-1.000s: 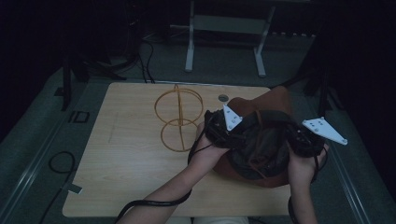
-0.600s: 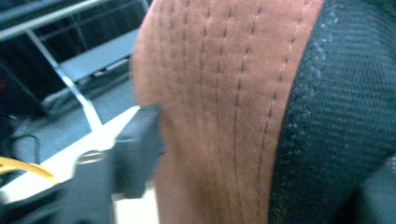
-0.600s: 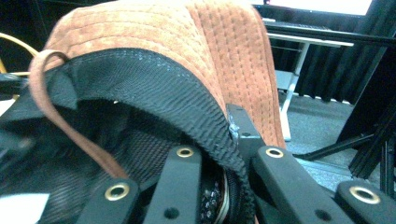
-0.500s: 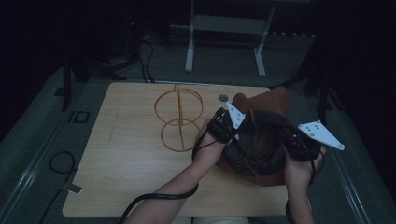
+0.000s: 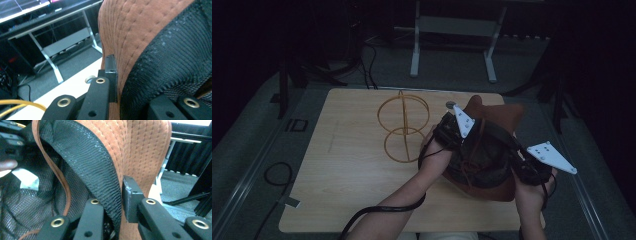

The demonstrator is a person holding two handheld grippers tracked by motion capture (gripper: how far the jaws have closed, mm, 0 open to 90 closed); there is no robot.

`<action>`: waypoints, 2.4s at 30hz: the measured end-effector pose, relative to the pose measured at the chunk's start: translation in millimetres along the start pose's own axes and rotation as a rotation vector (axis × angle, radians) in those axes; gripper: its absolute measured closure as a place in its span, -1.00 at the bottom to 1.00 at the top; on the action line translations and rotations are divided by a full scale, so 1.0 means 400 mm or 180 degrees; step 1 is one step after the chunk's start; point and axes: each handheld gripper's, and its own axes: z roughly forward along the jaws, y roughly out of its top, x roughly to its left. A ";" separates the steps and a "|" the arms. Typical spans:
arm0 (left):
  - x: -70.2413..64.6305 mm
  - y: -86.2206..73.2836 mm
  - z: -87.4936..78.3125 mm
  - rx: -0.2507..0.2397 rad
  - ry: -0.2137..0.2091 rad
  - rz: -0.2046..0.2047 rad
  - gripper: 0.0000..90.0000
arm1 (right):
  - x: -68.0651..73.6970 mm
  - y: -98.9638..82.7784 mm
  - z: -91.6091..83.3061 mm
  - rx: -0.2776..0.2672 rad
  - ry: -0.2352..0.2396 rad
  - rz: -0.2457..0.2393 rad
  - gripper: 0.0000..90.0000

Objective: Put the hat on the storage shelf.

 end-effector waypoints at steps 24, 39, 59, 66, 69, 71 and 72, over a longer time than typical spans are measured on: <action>0.050 -0.052 -0.073 -0.0430 -0.0174 -0.0074 0.95 | -0.098 -0.003 -0.179 -0.0244 0.0321 -0.0078 0.23; 0.103 -0.085 -0.114 -0.1041 -0.1120 -0.0021 0.94 | -0.184 -0.033 -0.103 -0.0130 0.0271 0.0024 0.27; 0.089 -0.072 -0.115 -0.1671 -0.2065 -0.0057 0.94 | -0.052 -0.003 -0.078 -0.0312 0.1294 -0.0199 0.13; 0.070 -0.067 -0.118 -0.1674 -0.2165 -0.0053 0.94 | 0.000 0.011 -0.051 -0.0367 0.1623 -0.0317 0.05; 0.069 -0.062 -0.120 -0.1710 -0.2229 -0.0094 0.94 | 0.014 0.015 -0.041 -0.0427 0.1759 -0.0337 0.01; 0.065 -0.059 -0.123 -0.1722 -0.2282 -0.0093 0.94 | 0.024 0.017 -0.035 -0.0424 0.1826 -0.0335 -0.02; 0.061 -0.056 -0.124 -0.1726 -0.2292 -0.0064 0.94 | 0.029 0.018 -0.032 -0.0424 0.1864 -0.0341 -0.02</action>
